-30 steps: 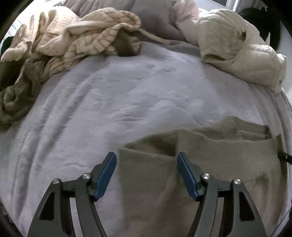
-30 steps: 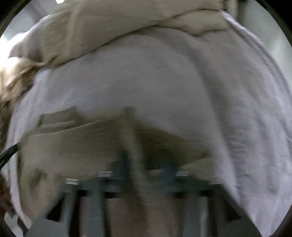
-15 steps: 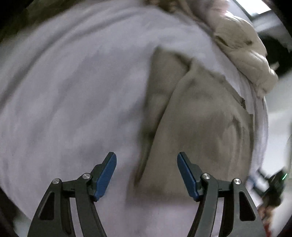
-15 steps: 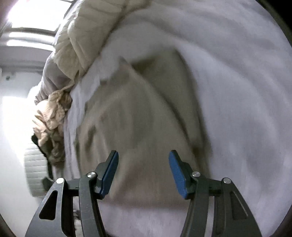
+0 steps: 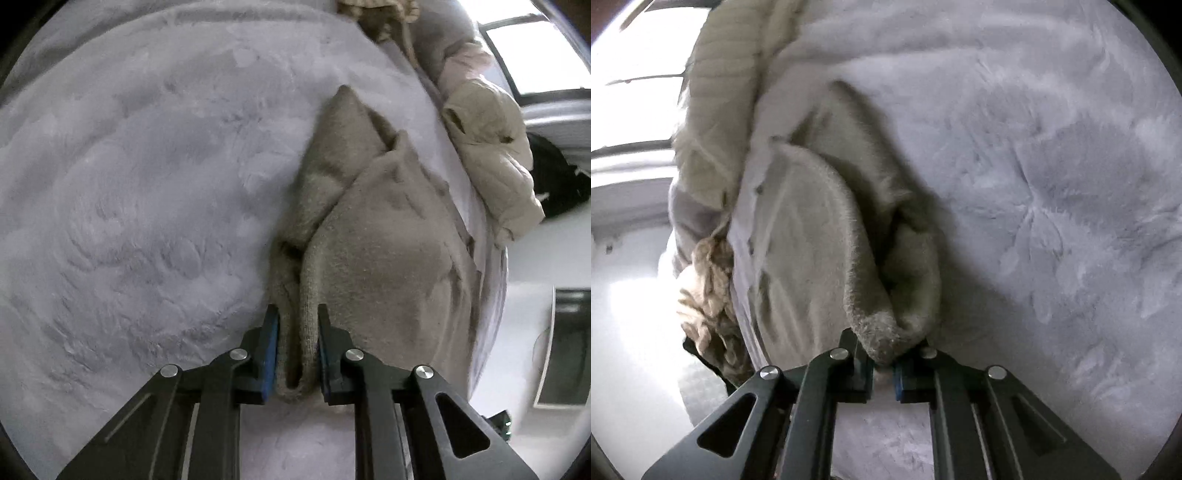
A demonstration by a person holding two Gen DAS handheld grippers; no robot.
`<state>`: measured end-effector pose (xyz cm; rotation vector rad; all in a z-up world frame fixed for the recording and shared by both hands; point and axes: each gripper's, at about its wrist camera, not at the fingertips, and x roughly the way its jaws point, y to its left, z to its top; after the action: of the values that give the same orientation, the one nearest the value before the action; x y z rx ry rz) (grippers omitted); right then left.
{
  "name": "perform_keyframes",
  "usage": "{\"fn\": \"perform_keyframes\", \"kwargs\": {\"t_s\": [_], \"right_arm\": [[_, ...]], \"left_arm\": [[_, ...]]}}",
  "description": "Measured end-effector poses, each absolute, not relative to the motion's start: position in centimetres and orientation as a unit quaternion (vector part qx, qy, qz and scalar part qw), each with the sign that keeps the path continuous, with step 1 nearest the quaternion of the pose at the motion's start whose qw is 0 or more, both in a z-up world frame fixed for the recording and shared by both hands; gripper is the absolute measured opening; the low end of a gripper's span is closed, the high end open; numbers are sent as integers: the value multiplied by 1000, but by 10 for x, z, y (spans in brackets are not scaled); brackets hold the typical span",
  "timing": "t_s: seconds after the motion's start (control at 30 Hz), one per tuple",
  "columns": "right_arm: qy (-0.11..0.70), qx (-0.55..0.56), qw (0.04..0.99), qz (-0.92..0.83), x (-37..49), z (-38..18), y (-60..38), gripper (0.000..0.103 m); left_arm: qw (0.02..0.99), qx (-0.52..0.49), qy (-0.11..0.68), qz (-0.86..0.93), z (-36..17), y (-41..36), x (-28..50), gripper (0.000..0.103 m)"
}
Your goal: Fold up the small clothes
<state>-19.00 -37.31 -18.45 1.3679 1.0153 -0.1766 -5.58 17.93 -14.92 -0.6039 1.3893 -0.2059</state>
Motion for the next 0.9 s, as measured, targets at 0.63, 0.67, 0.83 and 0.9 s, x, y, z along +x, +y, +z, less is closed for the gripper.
{"fn": "perform_keyframes", "kwargs": {"t_s": [0.63, 0.67, 0.83, 0.9], "right_arm": [[577, 398, 711, -59, -142, -168, -390, 5], [582, 397, 708, -50, -143, -169, -386, 6], [584, 407, 700, -64, -168, -184, -398, 6], [570, 434, 695, -63, -174, -187, -402, 6]], "left_arm": [[738, -191, 640, -99, -149, 163, -49, 20], [739, -188, 639, -100, -149, 163, -50, 20], [744, -173, 637, -102, -151, 162, -51, 20], [744, -179, 636, -97, -149, 162, -50, 20]]}}
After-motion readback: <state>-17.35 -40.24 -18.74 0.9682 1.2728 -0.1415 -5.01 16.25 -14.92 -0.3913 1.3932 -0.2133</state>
